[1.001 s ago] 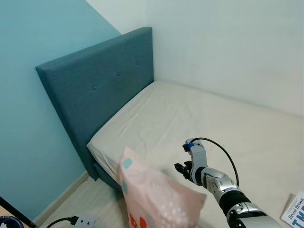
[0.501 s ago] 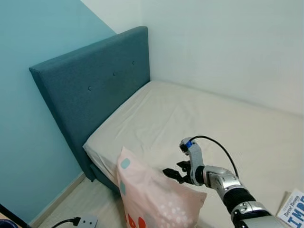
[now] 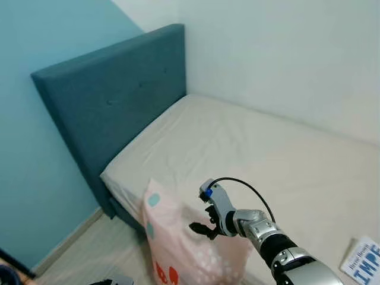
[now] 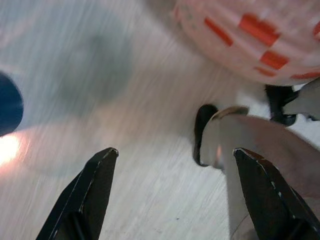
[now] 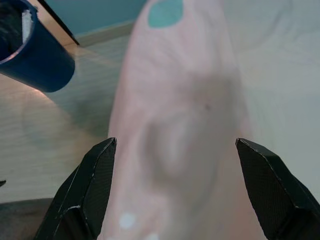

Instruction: Clean up the room

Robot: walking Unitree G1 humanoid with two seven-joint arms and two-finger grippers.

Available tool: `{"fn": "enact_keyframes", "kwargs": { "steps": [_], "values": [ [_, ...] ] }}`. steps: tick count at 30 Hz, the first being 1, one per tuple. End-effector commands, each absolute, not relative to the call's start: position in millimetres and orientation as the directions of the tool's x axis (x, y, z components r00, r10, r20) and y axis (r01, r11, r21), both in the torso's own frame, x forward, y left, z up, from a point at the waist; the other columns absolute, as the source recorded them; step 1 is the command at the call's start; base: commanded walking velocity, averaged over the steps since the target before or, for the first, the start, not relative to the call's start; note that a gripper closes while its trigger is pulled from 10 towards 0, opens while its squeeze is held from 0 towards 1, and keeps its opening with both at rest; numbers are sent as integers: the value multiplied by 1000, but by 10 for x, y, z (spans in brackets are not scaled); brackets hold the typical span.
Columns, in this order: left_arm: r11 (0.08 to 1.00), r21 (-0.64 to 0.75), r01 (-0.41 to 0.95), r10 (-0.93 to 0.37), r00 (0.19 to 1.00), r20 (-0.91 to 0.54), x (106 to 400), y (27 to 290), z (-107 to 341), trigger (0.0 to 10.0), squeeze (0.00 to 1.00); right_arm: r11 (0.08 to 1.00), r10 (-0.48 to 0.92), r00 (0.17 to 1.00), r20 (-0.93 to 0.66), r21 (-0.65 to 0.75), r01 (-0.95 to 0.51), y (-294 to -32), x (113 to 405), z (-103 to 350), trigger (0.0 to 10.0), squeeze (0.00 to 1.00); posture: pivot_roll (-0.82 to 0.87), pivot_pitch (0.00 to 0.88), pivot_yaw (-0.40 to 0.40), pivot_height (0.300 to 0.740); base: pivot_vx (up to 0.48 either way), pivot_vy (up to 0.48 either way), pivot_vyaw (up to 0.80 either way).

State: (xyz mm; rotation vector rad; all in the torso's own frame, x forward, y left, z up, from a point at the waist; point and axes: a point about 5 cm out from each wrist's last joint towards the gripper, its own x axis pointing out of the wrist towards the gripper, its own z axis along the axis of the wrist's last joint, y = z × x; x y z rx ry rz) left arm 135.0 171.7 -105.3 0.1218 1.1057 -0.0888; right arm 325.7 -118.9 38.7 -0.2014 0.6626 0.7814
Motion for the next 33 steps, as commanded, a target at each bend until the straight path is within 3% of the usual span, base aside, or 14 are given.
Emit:
{"fn": "enact_keyframes", "kwargs": {
  "steps": [1,5,8,21,26,33],
  "values": [
    [989,70,128,7,438,-899,1282,1822,-1064,10000,0,675,606,470,-642,102,-731,-1107,3195,320,10000,0,-22,122,-25,735,0,0,0],
    [988,93,127,31,422,-906,1143,2122,-1055,10000,0,650,537,439,-720,22,-760,-1111,3150,234,10000,0,-17,139,-25,720,0,0,0],
    [987,102,124,40,422,-906,1117,2202,-1044,10000,0,655,531,432,-729,29,-755,-1129,3132,205,10000,0,-11,152,-27,710,0,0,0],
    [985,109,135,39,441,-897,1186,2206,-1022,10000,0,632,474,384,-793,3,-775,-1132,3011,55,10000,0,-14,158,-27,655,0,0,0],
    [984,109,139,38,436,-899,1169,2199,-1029,10000,0,656,470,428,-772,-19,-755,-1098,2992,23,10000,0,-11,154,-26,625,0,0,0],
    [983,115,146,43,426,-904,1131,2200,-1040,10000,0,694,484,492,-723,-25,-720,-1055,3005,32,10000,0,-14,159,-24,615,0,0,0]
  ]
}}
